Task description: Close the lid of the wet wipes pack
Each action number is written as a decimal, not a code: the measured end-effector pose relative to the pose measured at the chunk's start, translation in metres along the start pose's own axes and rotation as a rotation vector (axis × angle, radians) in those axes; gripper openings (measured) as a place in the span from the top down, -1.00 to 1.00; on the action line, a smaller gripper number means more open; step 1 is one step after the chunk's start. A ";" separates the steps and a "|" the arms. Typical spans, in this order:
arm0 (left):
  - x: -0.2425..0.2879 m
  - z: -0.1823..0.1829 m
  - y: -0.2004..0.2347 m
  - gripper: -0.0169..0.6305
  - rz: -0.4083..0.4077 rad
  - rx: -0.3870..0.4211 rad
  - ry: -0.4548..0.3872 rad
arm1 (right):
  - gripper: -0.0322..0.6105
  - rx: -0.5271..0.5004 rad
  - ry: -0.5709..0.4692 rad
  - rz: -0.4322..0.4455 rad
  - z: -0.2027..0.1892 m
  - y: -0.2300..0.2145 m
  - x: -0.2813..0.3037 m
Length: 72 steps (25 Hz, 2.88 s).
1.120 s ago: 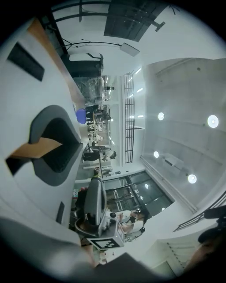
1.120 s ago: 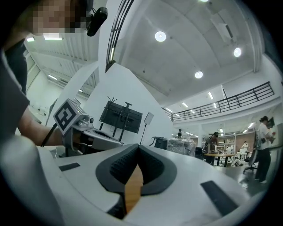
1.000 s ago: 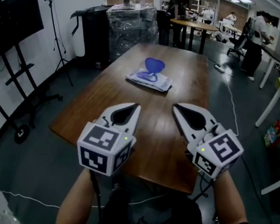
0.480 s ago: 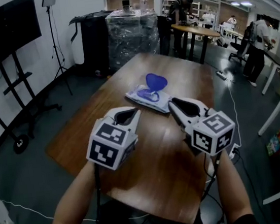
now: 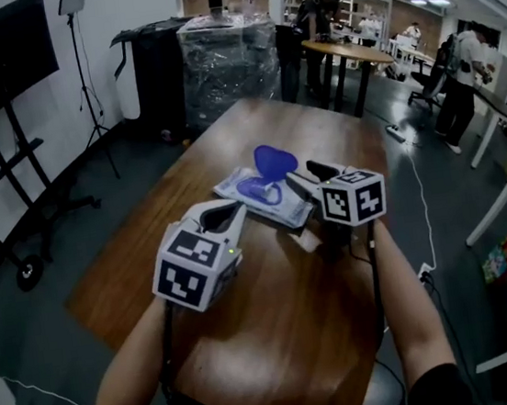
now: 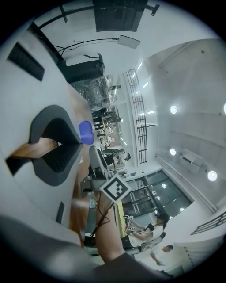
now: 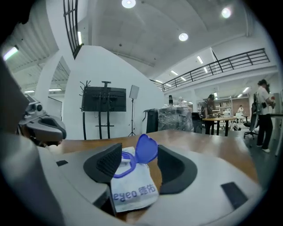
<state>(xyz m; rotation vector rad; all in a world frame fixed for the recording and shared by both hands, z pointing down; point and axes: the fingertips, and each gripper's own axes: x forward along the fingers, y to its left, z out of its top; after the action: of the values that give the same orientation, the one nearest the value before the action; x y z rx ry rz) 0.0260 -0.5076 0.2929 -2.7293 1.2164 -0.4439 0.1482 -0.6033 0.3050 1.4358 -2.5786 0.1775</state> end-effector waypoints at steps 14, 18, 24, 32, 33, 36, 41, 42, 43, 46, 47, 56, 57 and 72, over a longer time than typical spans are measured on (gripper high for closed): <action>0.004 0.001 0.010 0.93 -0.007 -0.063 -0.049 | 0.15 -0.080 0.053 0.258 0.004 0.037 0.023; 0.001 0.003 0.008 0.93 -0.007 -0.080 -0.060 | 0.15 -0.182 0.086 0.328 0.000 0.074 0.018; -0.005 0.008 0.004 0.93 -0.009 -0.093 -0.077 | 0.30 -0.193 0.164 0.311 -0.010 0.080 0.034; -0.009 0.005 0.010 0.93 -0.004 -0.102 -0.081 | 0.71 -0.161 0.328 0.270 -0.028 0.071 0.055; -0.008 0.003 0.010 0.93 -0.003 -0.104 -0.076 | 0.75 -0.179 0.346 0.261 -0.033 0.071 0.056; -0.007 0.001 0.011 0.93 0.003 -0.108 -0.063 | 0.84 -0.226 0.378 0.232 -0.041 0.070 0.061; -0.006 -0.002 0.015 0.93 0.011 -0.111 -0.055 | 0.85 -0.265 0.405 0.215 -0.046 0.072 0.065; -0.005 -0.002 0.015 0.93 0.010 -0.114 -0.053 | 0.85 -0.278 0.410 0.207 -0.046 0.072 0.066; -0.004 -0.003 0.015 0.93 0.009 -0.116 -0.052 | 0.86 -0.289 0.414 0.199 -0.047 0.072 0.067; -0.002 -0.005 0.012 0.93 0.006 -0.117 -0.046 | 0.86 -0.314 0.418 0.183 -0.050 0.072 0.068; -0.001 -0.006 0.011 0.93 0.005 -0.119 -0.044 | 0.86 -0.321 0.416 0.179 -0.050 0.072 0.068; -0.019 0.014 0.003 0.93 0.012 -0.116 -0.099 | 0.87 -0.282 0.184 0.126 -0.008 0.079 0.024; -0.020 0.017 0.000 0.93 0.009 -0.114 -0.109 | 0.87 -0.306 0.154 0.114 -0.002 0.082 0.014; -0.084 0.040 -0.074 0.93 -0.024 -0.101 -0.182 | 0.87 -0.129 -0.236 0.080 0.029 0.147 -0.155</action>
<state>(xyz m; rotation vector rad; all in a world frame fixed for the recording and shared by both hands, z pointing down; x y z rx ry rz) 0.0377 -0.3956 0.2534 -2.7969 1.1910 -0.1360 0.0998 -0.4029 0.2406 1.3833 -2.7766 -0.1549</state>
